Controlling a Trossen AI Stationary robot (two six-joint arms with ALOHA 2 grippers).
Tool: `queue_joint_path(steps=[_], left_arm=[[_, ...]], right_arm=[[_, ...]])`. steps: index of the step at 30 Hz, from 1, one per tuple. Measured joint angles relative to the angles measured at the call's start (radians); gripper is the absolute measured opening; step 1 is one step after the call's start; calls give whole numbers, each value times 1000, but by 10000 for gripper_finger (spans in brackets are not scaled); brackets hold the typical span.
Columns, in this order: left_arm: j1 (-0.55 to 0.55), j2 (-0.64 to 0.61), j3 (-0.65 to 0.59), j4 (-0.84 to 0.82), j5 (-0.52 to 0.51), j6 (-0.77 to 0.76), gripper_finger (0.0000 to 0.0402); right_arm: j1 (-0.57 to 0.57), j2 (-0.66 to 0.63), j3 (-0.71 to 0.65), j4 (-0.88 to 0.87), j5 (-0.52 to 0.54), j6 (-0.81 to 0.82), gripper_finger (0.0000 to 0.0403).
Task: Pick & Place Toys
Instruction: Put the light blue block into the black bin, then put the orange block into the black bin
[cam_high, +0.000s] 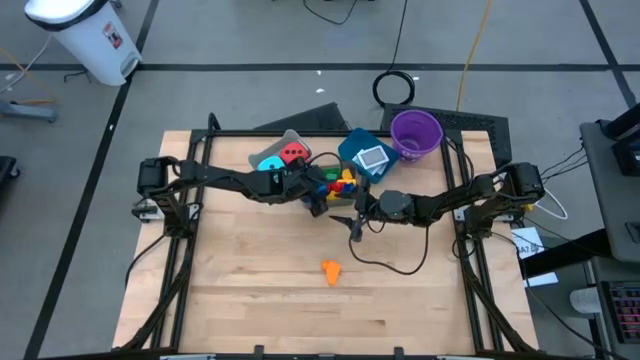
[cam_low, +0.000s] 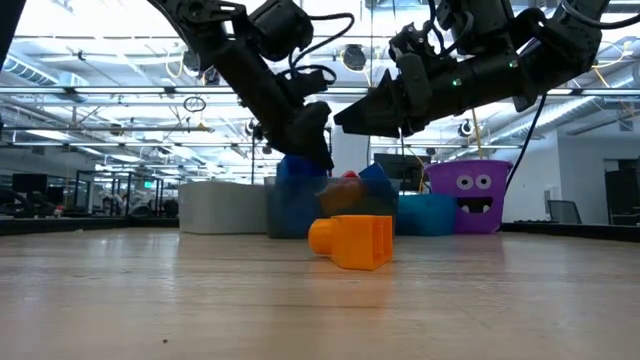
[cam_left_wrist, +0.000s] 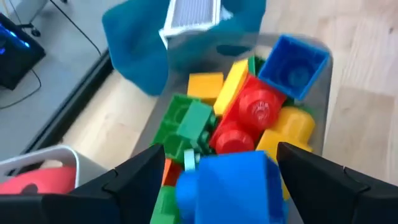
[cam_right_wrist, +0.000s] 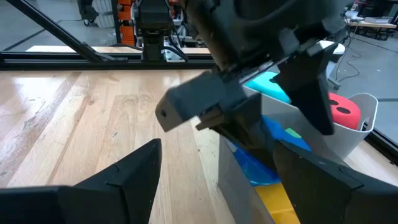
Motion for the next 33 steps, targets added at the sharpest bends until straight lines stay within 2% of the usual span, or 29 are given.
queue_joint_path(steps=[6, 12, 17, 19, 21, 24, 27, 29, 33], left_arm=[[0, -1, -1, -5, 1, 9, 320], [-10, -75, -1, -59, 21, 8, 310], [-43, -163, -1, -97, 218, 18, 310], [-70, -202, -13, -90, 284, 38, 313], [-102, -241, -46, -61, 302, 42, 317], [-145, -325, -134, 53, 297, 32, 321], [-170, -427, -235, 155, 275, 4, 323], [-181, -487, -296, 203, 259, -17, 324], [-184, -580, -399, 273, 253, -53, 324]], right_arm=[[0, 0, 0, 1, 0, 6, 279], [0, 0, 0, 2, -1, 7, 279], [24, 0, 0, 1, -11, 11, 279], [54, 0, 0, 3, -63, 11, 279], [99, 0, 1, 2, -112, 10, 279], [182, 0, 18, -27, -112, -22, 279], [255, 2, 60, -152, -112, -25, 279], [295, 25, 83, -219, -105, 2, 279], [350, 110, 108, -232, -81, -21, 279]])
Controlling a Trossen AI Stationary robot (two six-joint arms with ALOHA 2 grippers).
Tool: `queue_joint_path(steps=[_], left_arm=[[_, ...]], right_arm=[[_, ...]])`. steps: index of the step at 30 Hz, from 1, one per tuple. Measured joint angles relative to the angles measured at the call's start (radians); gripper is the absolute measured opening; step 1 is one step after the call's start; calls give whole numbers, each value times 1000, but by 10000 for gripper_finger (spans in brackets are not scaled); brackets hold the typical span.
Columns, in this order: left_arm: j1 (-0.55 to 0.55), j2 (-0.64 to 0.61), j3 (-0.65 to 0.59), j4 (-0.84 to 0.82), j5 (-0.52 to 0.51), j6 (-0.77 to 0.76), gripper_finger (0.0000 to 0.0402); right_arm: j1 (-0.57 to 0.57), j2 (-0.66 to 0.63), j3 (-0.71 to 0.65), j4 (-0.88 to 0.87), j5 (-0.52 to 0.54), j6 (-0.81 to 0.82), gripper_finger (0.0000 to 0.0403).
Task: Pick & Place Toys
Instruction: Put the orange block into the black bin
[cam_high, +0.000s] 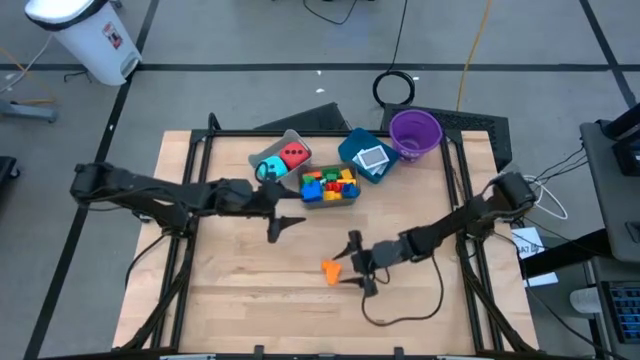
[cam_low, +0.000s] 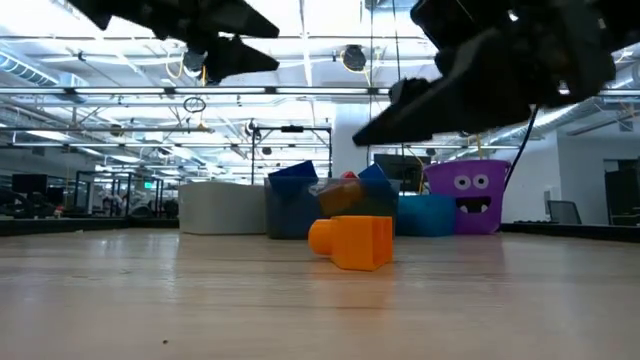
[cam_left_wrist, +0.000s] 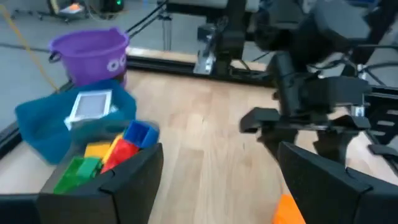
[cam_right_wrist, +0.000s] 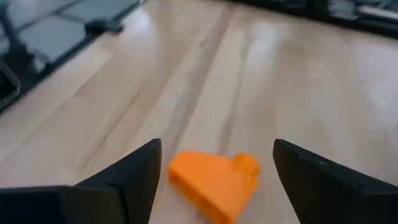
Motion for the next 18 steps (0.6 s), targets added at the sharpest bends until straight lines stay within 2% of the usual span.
queue_joint_path(steps=[5, 11, 18], left_arm=[[1, -45, -73, 17, -51, -44, 324], [8, -44, -85, 14, -78, -64, 324], [7, -43, -85, 0, -77, -64, 324]], right_arm=[[-13, 109, 87, -93, -11, -6, 279], [-61, 229, 222, -237, -46, -11, 279], [-93, 269, 240, -259, -92, -4, 264]])
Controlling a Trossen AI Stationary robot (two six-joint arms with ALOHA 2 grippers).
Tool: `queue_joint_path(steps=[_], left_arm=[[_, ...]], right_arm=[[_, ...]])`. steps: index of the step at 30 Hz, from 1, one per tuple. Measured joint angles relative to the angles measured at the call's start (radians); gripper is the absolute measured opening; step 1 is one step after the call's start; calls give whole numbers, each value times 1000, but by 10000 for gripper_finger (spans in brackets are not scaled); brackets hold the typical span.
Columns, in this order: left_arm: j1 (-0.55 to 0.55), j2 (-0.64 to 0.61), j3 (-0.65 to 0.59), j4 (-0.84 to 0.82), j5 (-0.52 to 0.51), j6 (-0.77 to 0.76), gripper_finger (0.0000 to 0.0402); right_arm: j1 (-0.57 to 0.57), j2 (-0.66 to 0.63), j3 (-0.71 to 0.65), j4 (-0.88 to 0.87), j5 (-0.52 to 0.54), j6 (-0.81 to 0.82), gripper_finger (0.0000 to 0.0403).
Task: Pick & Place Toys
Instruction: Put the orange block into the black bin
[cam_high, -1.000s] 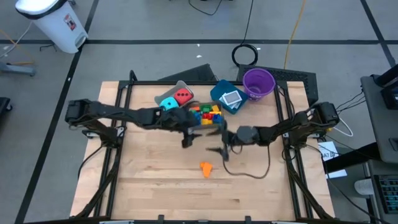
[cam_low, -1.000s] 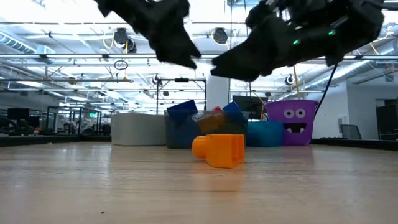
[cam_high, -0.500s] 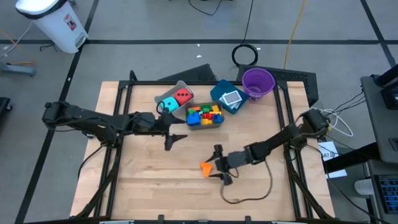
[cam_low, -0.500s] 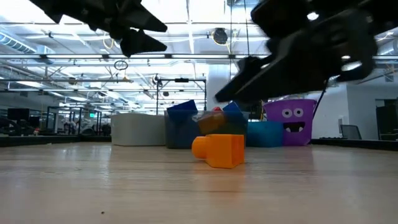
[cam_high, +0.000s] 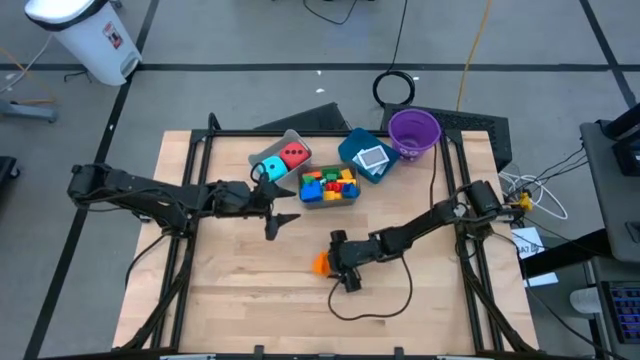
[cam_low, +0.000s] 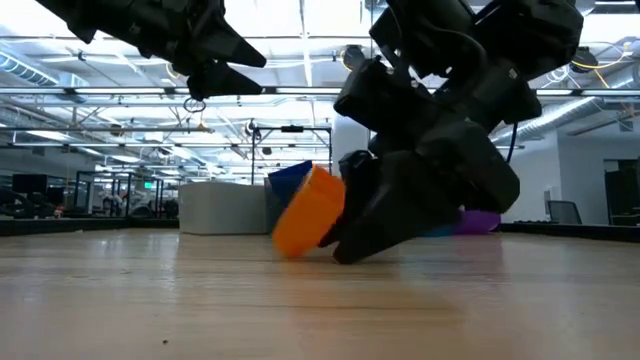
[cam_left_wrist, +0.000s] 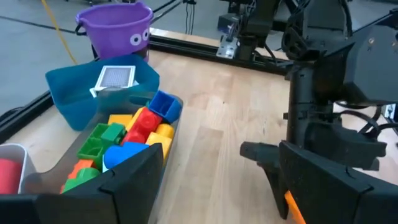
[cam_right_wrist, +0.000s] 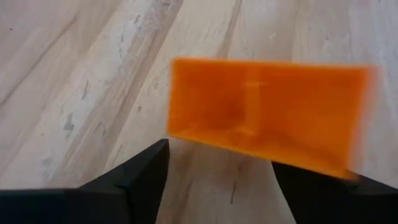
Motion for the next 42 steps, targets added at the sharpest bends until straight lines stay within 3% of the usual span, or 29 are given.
queue_joint_path(steps=[9, 15, 22, 31, 39, 42], left_arm=[[0, 0, 0, -11, 0, -7, 324], [0, 0, 0, -12, 0, -6, 324], [0, 0, 0, -13, 0, -6, 324], [0, 0, 1, -13, 0, -6, 324], [0, 0, 2, -18, 0, -5, 324], [0, 0, 2, -21, 0, -5, 324]], right_arm=[[-9, -5, 0, 1, -4, 13, 229], [-10, -5, -1, 57, 93, 16, 237], [-5, -6, -1, 180, -31, 23, 266], [0, 55, 44, 223, -68, 1, 305], [-2, 206, 170, 222, -201, -18, 291], [-7, 234, 194, 231, -204, -42, 277]])
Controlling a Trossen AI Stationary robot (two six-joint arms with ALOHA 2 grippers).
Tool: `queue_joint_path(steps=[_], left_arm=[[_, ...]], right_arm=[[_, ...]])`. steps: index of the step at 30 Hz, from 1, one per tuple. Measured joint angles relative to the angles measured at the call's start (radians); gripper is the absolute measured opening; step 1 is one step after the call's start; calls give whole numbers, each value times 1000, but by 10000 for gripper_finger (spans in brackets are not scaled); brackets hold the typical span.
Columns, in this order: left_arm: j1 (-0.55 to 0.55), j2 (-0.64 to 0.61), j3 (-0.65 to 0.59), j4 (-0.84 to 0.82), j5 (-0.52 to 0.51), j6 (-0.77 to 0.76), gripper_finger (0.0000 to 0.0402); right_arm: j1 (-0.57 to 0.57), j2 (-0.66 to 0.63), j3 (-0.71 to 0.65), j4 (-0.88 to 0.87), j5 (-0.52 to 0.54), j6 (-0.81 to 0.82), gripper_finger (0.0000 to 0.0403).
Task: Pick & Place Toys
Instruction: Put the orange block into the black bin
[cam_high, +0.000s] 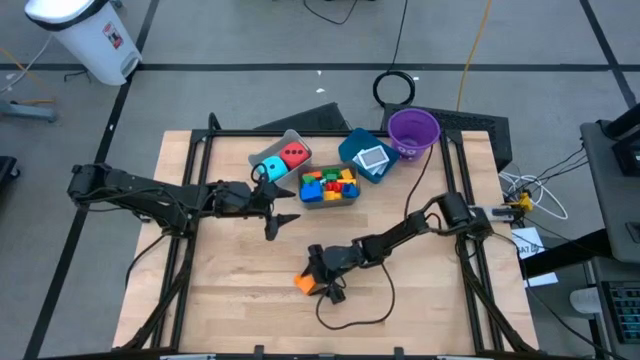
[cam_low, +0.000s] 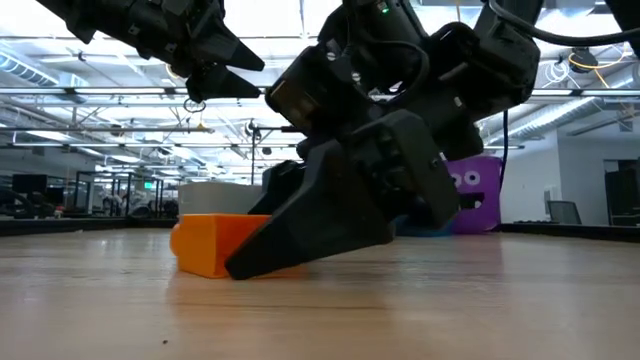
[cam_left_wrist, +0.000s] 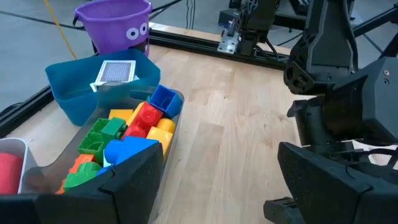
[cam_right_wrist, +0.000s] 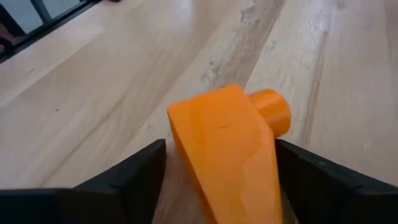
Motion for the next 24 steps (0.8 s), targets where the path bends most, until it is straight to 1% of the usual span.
queue_joint_path(steps=[3, 5, 9, 11, 13, 16, 19, 21, 22, 24], left_arm=[[0, 0, 0, -2, 0, 0, 324], [0, 0, 0, -5, 0, 1, 324], [0, 0, 0, -5, 0, 0, 324], [0, 0, 0, -5, 0, -1, 324], [0, 0, 0, -4, 0, -2, 324], [0, 0, 0, -4, 0, -2, 324], [0, 0, 0, -4, 0, -2, 324], [0, 0, 0, -4, 0, -2, 324], [0, 0, 0, -4, 0, -2, 324], [0, 0, 0, -4, 0, -3, 324]], right_arm=[[-4, 1, 1, 2, -4, -13, 252], [-4, 1, 1, -2, -7, -13, 226], [-5, -10, 0, -12, 4, -16, 156], [-11, -11, 0, -8, -14, -15, 118], [-11, -25, -1, -19, -18, -15, 87], [-12, -66, -2, -40, -41, -16, 84], [-13, -141, -2, -120, -42, -14, 84], [-16, -211, -2, -206, -30, -18, 84], [-16, -250, -2, -257, -7, -20, 84], [-18, -329, -1, -346, 78, -26, 84]])
